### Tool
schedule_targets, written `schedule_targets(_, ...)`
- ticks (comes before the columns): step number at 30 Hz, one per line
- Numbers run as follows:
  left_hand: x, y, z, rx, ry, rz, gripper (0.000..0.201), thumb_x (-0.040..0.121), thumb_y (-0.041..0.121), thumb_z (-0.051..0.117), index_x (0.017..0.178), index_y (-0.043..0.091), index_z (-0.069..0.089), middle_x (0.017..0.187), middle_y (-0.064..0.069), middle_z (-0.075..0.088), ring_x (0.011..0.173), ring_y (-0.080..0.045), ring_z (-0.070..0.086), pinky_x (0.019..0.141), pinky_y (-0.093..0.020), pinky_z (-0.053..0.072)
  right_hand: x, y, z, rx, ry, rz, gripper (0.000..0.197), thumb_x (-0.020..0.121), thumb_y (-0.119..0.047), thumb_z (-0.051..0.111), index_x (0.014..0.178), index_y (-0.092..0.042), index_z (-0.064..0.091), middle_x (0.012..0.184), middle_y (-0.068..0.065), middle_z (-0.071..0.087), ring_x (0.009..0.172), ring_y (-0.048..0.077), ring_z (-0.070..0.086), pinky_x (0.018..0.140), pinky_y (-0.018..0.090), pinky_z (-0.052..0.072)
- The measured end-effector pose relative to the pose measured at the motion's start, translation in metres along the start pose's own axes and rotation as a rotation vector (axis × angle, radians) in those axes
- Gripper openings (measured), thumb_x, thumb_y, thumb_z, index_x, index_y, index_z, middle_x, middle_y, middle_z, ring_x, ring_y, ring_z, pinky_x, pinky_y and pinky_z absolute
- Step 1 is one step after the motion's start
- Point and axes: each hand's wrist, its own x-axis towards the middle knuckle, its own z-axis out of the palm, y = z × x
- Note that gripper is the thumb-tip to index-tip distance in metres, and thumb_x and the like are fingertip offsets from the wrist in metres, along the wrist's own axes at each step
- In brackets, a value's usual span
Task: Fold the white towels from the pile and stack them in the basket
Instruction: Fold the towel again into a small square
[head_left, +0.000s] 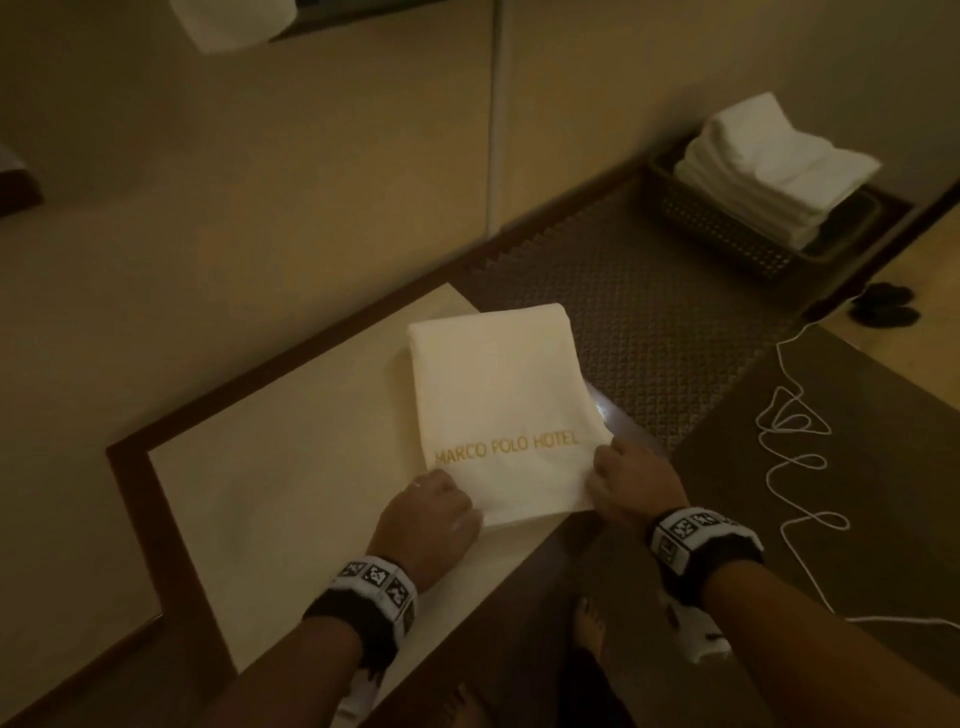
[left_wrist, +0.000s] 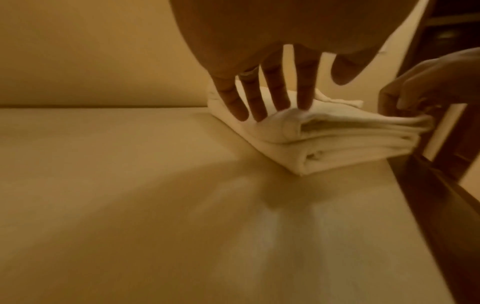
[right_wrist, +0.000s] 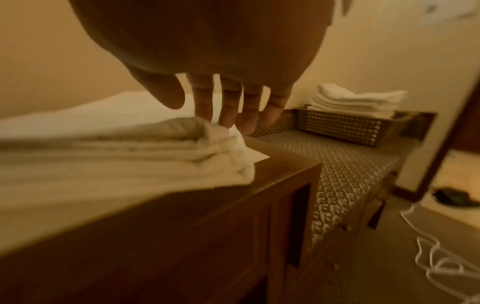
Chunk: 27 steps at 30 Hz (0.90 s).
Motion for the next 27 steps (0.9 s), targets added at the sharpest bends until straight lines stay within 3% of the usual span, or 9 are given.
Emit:
schedule_targets(3,0.023,-0.006,-0.008,-0.259,0.119,-0.325,0.043,0.094,0.056,0.045,0.120,0.023,0.055,0.120,0.001,0.051,0.105,-0.020,0.056,0.090,-0.037,0.049,0.023,-0.002,-0.010,0.153,0.070,0.166,0.043,0.092,-0.049,0.049,0.121,-0.018,0.054,0.125,0.006,0.051,0.114,0.026,0.050,0.095,0.040,0.045)
schedule_targets(5,0.040,-0.011,-0.010,-0.382,0.073,-0.529,0.058,0.089,0.058,0.055,0.134,0.023,0.044,0.129,-0.004,0.049,0.113,-0.027,0.056,0.093,-0.039,0.049,0.041,-0.006,-0.009,0.213,-0.018,0.254,0.063,0.086,-0.062,0.051,0.133,-0.021,0.044,0.133,0.008,0.046,0.119,0.029,0.048,0.097,0.045,0.045)
schedule_targets(8,0.061,-0.012,-0.008,-0.558,0.023,-0.640,0.070,0.083,0.059,0.063,0.136,0.019,0.041,0.130,-0.007,0.056,0.111,-0.030,0.059,0.091,-0.038,0.051,0.058,-0.012,-0.006,0.261,-0.139,0.307,0.078,0.082,-0.071,0.049,0.139,-0.020,0.037,0.137,0.010,0.047,0.122,0.029,0.049,0.096,0.045,0.045)
schedule_targets(11,0.071,-0.006,-0.005,-0.674,0.056,-0.716,0.069,0.080,0.049,0.074,0.133,0.015,0.047,0.128,-0.008,0.060,0.110,-0.031,0.061,0.088,-0.034,0.051,0.058,-0.015,-0.008,0.270,-0.157,0.356,0.081,0.083,-0.071,0.053,0.140,-0.015,0.038,0.137,0.008,0.049,0.123,0.026,0.050,0.085,0.034,0.040)
schedule_targets(15,0.076,-0.003,-0.002,-0.880,0.036,-0.739,0.067,0.070,0.040,0.086,0.124,0.010,0.060,0.119,-0.005,0.066,0.104,-0.027,0.064,0.090,-0.036,0.053,0.056,-0.010,-0.010,0.469,-0.167,0.356,0.082,0.082,-0.063,0.062,0.146,-0.019,0.035,0.135,0.005,0.054,0.119,0.022,0.054,0.077,0.026,0.034)
schedule_targets(18,0.082,0.006,-0.008,-0.963,0.083,-0.712,0.056,0.077,0.029,0.081,0.124,0.009,0.059,0.116,-0.005,0.065,0.101,-0.025,0.063,0.090,-0.036,0.051,0.054,-0.006,-0.015,0.516,-0.207,0.348,0.067,0.088,-0.056,0.058,0.141,-0.019,0.042,0.130,0.004,0.058,0.113,0.021,0.056,0.073,0.025,0.034)
schedule_targets(20,0.087,0.018,-0.015,-0.903,0.135,-0.664,0.054,0.082,0.032,0.074,0.126,0.008,0.054,0.118,-0.007,0.059,0.104,-0.026,0.059,0.090,-0.035,0.048,0.054,-0.003,-0.020,0.558,-0.197,0.369,0.058,0.092,-0.050,0.056,0.138,-0.016,0.045,0.129,0.006,0.058,0.114,0.024,0.056,0.076,0.026,0.035)
schedule_targets(23,0.100,0.044,-0.027,-0.884,0.155,-0.576,0.058,0.080,0.046,0.065,0.126,0.015,0.049,0.122,-0.008,0.059,0.110,-0.031,0.058,0.097,-0.044,0.048,0.056,0.012,-0.030,0.731,-0.086,0.416,0.051,0.091,-0.042,0.060,0.131,-0.014,0.047,0.127,0.009,0.059,0.112,0.029,0.058,0.089,0.033,0.045)
schedule_targets(27,0.134,0.087,-0.048,-0.831,0.171,-0.449,0.038,0.093,0.033,0.062,0.122,0.014,0.049,0.118,-0.008,0.061,0.104,-0.029,0.059,0.090,-0.038,0.048,0.059,0.055,-0.061,0.724,0.004,0.437,0.046,0.093,-0.040,0.058,0.124,-0.008,0.047,0.124,0.012,0.057,0.112,0.032,0.057,0.087,0.038,0.044)
